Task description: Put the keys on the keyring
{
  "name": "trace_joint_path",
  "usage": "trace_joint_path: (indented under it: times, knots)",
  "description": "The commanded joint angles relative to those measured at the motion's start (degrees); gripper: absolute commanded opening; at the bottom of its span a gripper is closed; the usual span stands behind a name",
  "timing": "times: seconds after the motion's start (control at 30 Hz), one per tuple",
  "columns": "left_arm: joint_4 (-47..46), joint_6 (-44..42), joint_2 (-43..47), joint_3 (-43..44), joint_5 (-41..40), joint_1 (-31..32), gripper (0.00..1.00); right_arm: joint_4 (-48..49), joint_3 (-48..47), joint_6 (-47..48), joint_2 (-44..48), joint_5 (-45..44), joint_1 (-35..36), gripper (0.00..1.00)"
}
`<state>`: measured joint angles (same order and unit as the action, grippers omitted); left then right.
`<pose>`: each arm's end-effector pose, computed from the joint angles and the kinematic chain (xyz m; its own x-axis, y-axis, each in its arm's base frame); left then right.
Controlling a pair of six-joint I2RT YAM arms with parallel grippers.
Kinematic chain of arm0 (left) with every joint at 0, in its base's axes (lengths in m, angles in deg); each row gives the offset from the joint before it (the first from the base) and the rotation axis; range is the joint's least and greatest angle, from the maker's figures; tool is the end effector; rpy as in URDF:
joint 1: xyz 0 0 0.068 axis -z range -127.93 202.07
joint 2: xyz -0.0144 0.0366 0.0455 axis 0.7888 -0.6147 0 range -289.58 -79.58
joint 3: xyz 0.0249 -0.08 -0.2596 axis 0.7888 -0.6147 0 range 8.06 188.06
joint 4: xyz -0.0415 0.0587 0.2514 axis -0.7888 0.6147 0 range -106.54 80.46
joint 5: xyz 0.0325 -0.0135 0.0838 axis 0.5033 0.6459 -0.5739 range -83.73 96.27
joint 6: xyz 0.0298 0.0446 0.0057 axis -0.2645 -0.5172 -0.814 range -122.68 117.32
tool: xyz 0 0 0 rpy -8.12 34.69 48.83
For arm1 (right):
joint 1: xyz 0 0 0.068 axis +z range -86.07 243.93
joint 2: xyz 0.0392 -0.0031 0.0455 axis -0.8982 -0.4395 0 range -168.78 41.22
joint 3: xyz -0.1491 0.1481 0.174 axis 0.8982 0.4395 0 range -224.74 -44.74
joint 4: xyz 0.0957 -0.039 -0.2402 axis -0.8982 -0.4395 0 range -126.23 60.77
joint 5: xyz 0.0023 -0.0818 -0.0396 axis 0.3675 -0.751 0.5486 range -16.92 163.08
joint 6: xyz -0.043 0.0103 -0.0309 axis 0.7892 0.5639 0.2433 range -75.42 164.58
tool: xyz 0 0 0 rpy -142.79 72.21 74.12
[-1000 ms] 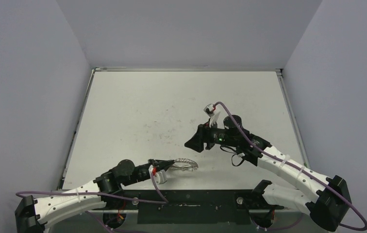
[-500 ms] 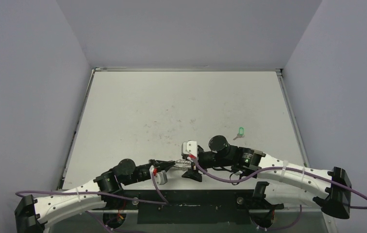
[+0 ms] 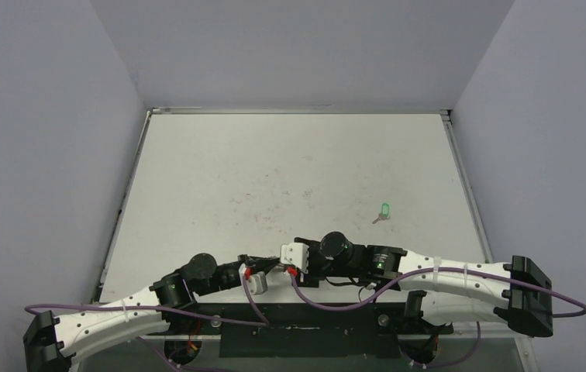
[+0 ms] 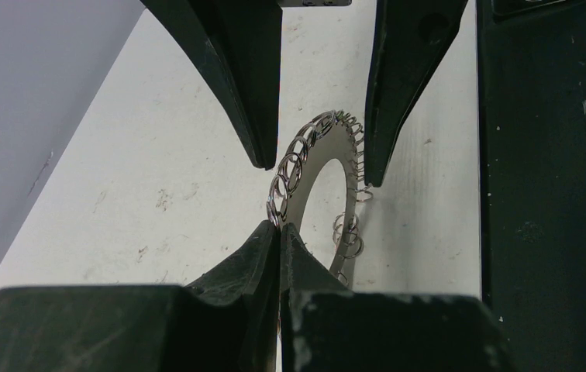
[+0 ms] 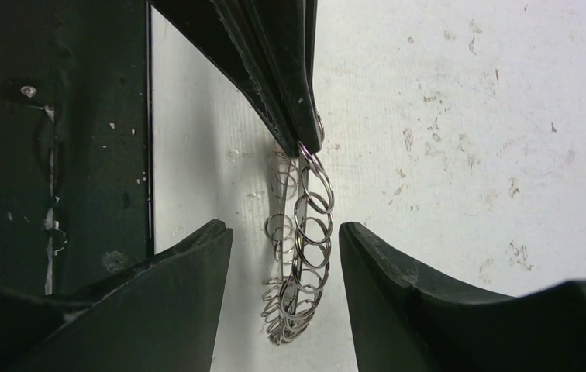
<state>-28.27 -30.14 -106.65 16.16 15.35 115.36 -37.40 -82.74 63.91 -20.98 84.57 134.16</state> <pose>0.0599 -0.1316 0.1969 0.3889 0.2402 -0.8894 0.8713 0.2177 0.4398 0.0735 0.2254 0.2431 0.1533 -0.5328 -0.8323 -0.9838 -0.0035 -0.1790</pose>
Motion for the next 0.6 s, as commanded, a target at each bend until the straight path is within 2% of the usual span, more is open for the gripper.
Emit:
trace_joint_path:
  times: [0.0, 0.27, 0.57]
  knots:
    - [-1.09, 1.01, -0.22, 2.27, 0.85, 0.17, 0.00, 6.36, 1.04, 1.32, -0.38, -3.75, 0.51, 0.53]
    - [-1.54, 1.25, -0.44, 2.36, 0.85, 0.17, 0.00, 10.34, 2.84, 1.11, -0.10, -5.15, 0.56, 0.47]
    - [-1.78, 1.46, -0.77, 2.45, 0.75, 0.17, 0.00, 12.76, 3.43, 2.21, -0.04, -2.22, 0.56, 0.54]
